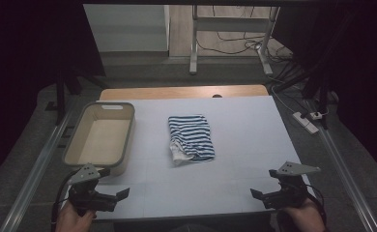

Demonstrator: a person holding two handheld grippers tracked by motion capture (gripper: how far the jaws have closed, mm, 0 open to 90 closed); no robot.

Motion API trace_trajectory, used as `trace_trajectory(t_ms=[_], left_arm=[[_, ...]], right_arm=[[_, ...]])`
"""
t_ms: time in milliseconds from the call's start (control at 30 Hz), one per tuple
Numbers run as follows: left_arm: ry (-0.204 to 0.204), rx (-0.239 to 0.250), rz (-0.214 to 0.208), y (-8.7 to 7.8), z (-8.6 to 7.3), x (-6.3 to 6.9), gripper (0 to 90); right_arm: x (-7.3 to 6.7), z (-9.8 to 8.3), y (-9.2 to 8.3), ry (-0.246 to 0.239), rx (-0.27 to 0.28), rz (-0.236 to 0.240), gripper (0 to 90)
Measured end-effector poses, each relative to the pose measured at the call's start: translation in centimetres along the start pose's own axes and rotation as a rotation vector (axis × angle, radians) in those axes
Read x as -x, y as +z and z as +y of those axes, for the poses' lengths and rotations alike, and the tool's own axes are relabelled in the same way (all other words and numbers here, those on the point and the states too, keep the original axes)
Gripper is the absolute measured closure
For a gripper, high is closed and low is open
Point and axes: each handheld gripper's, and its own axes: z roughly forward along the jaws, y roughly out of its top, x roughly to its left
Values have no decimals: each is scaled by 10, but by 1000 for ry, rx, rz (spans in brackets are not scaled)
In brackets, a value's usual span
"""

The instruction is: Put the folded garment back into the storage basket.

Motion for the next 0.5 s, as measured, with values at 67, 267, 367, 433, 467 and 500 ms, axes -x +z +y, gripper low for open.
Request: trace_trajectory(t_ms=[67,267,367,433,467,500], left_arm=[[6,-5,-7,3,2,1,1],[25,-19,-12,10,8,2,0],[27,-22,-18,14,11,3,0],[28,-20,-25,16,14,3,0],[28,-20,-27,18,15,3,0],[26,-19,-31,19,16,3,0]], right_arm=[[0,0,0,-4,-2,0,13],[-1,0,1,-7,-4,1,13],[-1,0,1,-6,-4,1,13],[-1,0,1,-7,-4,0,13],[-1,0,0,-7,-4,1,13],[-1,0,0,-7,-4,1,13]])
